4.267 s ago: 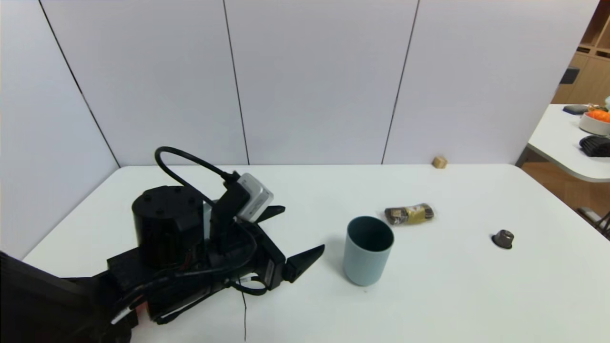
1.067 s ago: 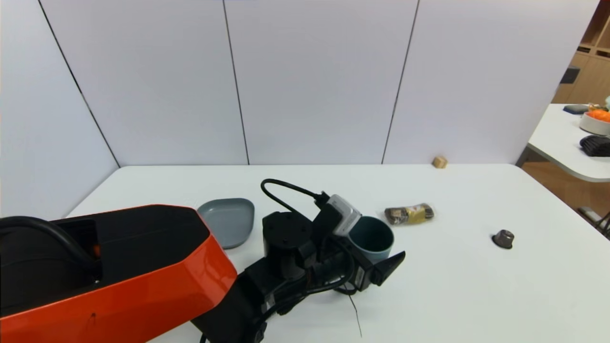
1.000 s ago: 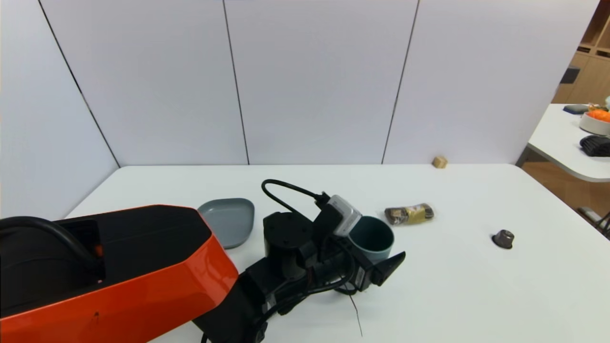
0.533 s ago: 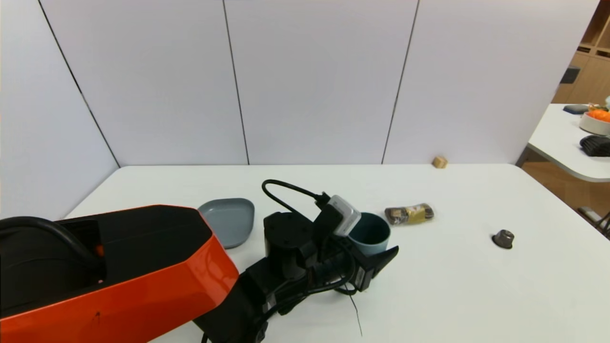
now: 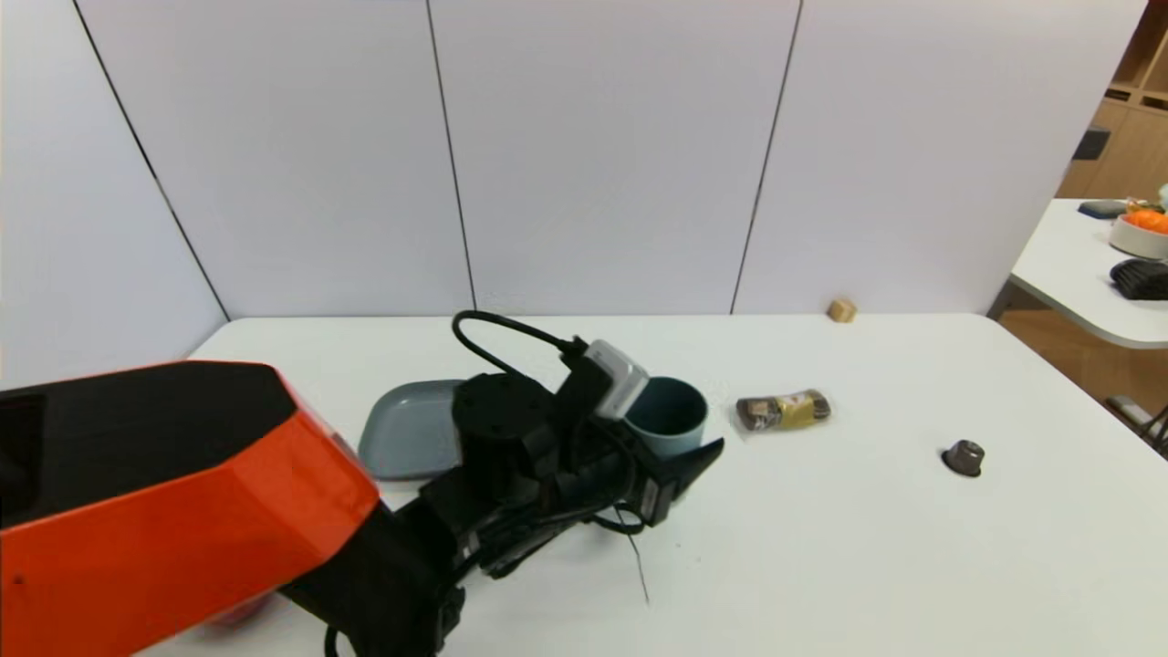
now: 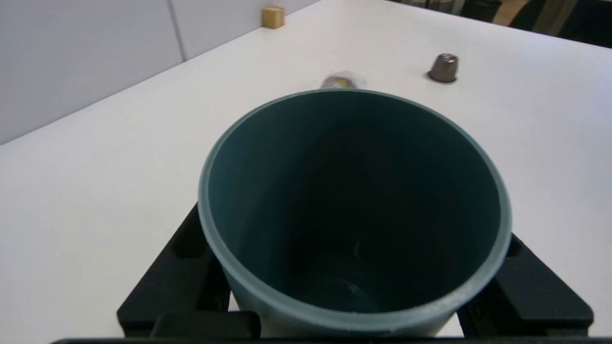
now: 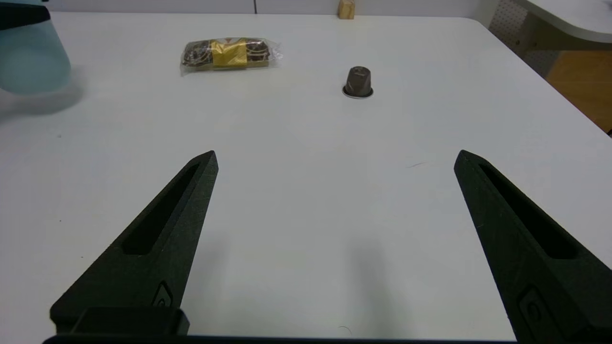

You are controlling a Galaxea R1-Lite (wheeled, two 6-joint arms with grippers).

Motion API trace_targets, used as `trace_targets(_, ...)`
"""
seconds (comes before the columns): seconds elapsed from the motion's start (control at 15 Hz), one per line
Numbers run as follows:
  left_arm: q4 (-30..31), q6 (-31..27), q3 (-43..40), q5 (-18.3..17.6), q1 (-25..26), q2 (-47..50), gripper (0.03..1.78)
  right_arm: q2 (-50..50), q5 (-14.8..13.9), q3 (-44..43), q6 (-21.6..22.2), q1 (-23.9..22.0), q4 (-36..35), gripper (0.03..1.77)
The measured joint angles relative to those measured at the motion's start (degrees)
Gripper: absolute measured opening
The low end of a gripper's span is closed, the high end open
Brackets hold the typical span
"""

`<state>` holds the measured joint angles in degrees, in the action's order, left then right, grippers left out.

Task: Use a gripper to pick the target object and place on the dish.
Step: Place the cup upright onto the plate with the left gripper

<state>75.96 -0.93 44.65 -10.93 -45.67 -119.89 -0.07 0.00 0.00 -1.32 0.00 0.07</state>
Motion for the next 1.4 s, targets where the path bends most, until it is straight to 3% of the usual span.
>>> trace_targets(0.27,-2.6,-2.9,-5.5,0.2,9.9,6.3,1.2,0.0,0.0,0.0,0.0,0.0,0.0,1.71)
trace_targets(0.73,-0.5,-3.9,-12.4,0.2,26.4,12.0,1.2,0.0,0.0,0.0,0.0,0.0,0.0,1.71)
trace_targets(0.93,1.0,-3.7,-13.1,0.2,29.0,11.3,1.2,0.0,0.0,0.0,0.0,0.0,0.0,1.71)
trace_targets(1.4,3.5,-2.5,-14.6,0.3,29.5,8.4,1.2,0.0,0.0,0.0,0.0,0.0,0.0,1.71)
